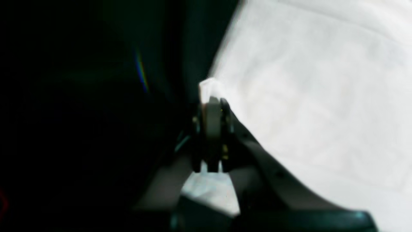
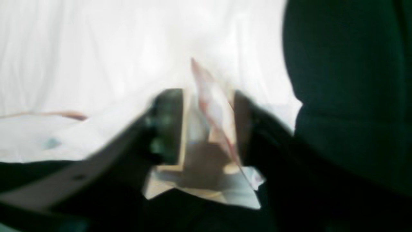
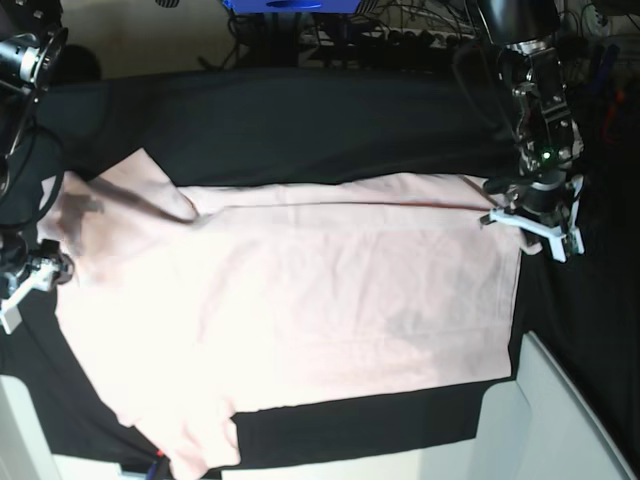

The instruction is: Fold the T-shirt properly

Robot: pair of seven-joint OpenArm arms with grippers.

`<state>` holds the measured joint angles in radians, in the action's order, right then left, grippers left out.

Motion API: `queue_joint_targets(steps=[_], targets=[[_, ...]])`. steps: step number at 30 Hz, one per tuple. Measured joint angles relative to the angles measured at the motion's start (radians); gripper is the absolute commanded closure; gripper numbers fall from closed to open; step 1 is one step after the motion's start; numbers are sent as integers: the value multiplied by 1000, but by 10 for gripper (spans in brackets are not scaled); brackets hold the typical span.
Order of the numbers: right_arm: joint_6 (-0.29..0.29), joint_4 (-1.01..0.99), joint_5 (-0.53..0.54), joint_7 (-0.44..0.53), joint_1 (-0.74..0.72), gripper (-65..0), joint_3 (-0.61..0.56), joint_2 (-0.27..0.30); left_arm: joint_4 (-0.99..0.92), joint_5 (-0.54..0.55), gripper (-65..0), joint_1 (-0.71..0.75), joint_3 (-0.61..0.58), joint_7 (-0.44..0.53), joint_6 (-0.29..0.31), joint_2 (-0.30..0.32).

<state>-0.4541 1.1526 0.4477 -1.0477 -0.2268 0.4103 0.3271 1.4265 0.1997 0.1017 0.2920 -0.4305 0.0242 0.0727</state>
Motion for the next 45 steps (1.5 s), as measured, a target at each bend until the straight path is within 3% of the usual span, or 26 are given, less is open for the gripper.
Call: queue_joint_targets(steps=[2,3,5,7,12,20,21,25,27,31,33,35,37,43,45], targets=[[0,2,0,-1,2,-534,8,-1,3,-5,-180,-10,0,2,-1,0],[0,3,0,0,3,-567,10,0,7,-9,-232,-10,3,2,-1,5],[-1,35,4,-2,21,-563,51,-6,36,-8,-322,-6,39,-7,-1,4],[-5,101,15,-1,65,-553,108,-10,83,-11,-361,2,95,-4,-2,3],[1,240,-2,-14,219,-556,214,-8,238,-8,-368,118,135,7,0,14],[-3,243,-7,-18,314,-561,324,-132,329,-9,-361,355,133,5,-1,-19],[-2,242,-5,-15,314,-560,324,-137,328,-9,-343,374,132,6,3,-20],[-5,242,3,3,291,-556,324,-156,295,-10,-139,407,133,5,2,-26],[-6,229,9,3,290,-556,325,-156,277,-13,-67,413,133,7,0,-25],[-8,136,2,5,252,-554,329,-146,233,-10,0,420,136,10,2,-26],[-55,105,0,40,247,-548,323,-146,217,-9,0,421,138,8,2,-26],[-106,83,7,45,246,-499,323,-148,215,-9,0,422,140,9,1,-25],[-110,64,2,44,246,-411,323,-148,216,-10,0,426,139,9,2,-25],[-114,7,0,45,232,-54,322,-146,217,-9,0,436,138,9,2,-26],[-114,0,0,45,227,-16,322,-146,217,-9,0,436,138,9,2,-26]])
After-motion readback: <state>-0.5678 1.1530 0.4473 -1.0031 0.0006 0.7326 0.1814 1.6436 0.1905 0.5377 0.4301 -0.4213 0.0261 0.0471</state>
